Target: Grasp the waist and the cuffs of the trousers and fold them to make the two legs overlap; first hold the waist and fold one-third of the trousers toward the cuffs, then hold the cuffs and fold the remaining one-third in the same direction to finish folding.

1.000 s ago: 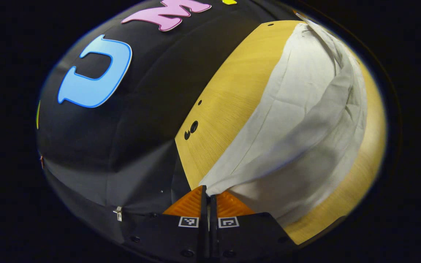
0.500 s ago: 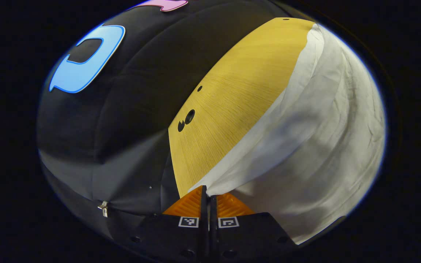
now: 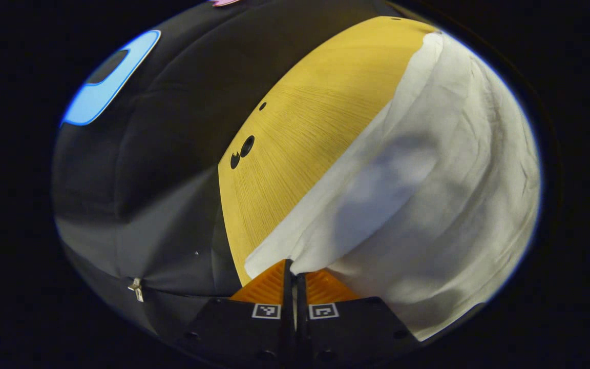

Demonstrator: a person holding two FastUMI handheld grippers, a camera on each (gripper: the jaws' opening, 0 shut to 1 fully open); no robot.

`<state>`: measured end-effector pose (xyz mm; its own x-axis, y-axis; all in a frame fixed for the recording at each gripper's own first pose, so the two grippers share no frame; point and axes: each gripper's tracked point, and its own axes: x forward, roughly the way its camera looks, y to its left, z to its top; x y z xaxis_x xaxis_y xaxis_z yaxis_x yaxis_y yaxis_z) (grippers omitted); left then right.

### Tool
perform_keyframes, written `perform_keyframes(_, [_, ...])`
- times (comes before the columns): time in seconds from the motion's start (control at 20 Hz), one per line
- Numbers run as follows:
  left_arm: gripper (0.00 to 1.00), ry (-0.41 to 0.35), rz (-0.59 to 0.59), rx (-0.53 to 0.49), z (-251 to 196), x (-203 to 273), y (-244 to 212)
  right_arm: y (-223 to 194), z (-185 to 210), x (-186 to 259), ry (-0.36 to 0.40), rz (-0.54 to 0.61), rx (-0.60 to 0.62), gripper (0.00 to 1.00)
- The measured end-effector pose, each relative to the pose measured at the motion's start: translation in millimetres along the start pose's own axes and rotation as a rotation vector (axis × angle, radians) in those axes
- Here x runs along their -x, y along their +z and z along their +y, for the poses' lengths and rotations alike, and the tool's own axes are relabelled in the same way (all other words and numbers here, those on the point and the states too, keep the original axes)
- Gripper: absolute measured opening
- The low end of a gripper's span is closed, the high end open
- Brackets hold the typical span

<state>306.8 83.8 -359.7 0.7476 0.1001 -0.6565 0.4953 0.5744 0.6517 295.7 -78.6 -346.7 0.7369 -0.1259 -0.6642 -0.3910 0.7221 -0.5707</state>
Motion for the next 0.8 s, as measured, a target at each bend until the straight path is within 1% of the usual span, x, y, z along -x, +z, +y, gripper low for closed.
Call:
perform_keyframes(0.05, [0.13, 0.005, 0.01, 0.011, 0.6, 0.6, -4.9, -0.7, -4.2, 3.3, -0.004, -0.009, -0.016, 0.58])
perform_keyframes(0.1, [0.19, 0.01, 0.017, 0.021, 1.1, 2.7, -7.0, -0.8, -7.3, 7.7, -0.005, -0.017, -0.029, 0.65])
perform_keyframes(0.15, [0.29, 0.004, 0.027, 0.035, 0.7, 8.3, -9.3, -1.1, -10.4, 11.4, -0.011, -0.028, -0.038, 0.74])
perform_keyframes(0.25, [0.45, 0.02, 0.042, 0.071, 4.6, 23.6, -17.6, -2.1, -16.6, 27.5, -0.029, -0.052, -0.078, 0.77])
perform_keyframes(0.35, [0.76, 0.009, 0.052, 0.113, 2.5, 38.2, -25.3, -3.3, -16.6, 45.7, -0.017, -0.062, -0.156, 0.77])
perform_keyframes(0.4, [0.92, -0.013, 0.063, 0.136, -1.9, 48.0, -30.6, -2.3, -17.2, 57.6, -0.02, -0.07, -0.209, 0.77])
perform_keyframes(0.45, [0.96, -0.032, 0.076, 0.158, -5.7, 55.9, -36.8, -2.2, -22.4, 69.8, -0.035, -0.086, -0.265, 0.83])
perform_keyframes(0.5, [0.96, -0.047, 0.086, 0.177, -8.6, 65.6, -44.2, -1.7, -27.6, 82.6, -0.053, -0.103, -0.335, 0.84])
perform_keyframes(0.55, [0.97, -0.042, 0.082, 0.199, -7.6, 75.9, -46.8, -1.7, -29.5, 95.2, -0.054, -0.112, -0.422, 0.84])
perform_keyframes(0.6, [0.98, -0.028, 0.051, 0.24, -3.3, 92.5, -45.5, -5.5, -32.3, 111.3, -0.058, -0.118, -0.573, 0.85])
perform_keyframes(0.65, [0.97, -0.013, 0.032, 0.287, -2.5, 108.8, -48.0, -7.2, -27.6, 119.1, -0.036, -0.121, -0.71, 0.89])
perform_keyframes(0.7, [0.97, -0.017, 0.029, 0.335, -4.8, 119.0, -52.1, -15.1, -18.1, 124.0, 0.004, -0.102, -0.922, 0.95])
perform_keyframes(0.8, [0.96, -0.062, 0.054, 0.451, -19.7, 134.8, -63.7, -25.1, -8.1, 128.9, 0.061, -0.051, -1.235, 0.96])
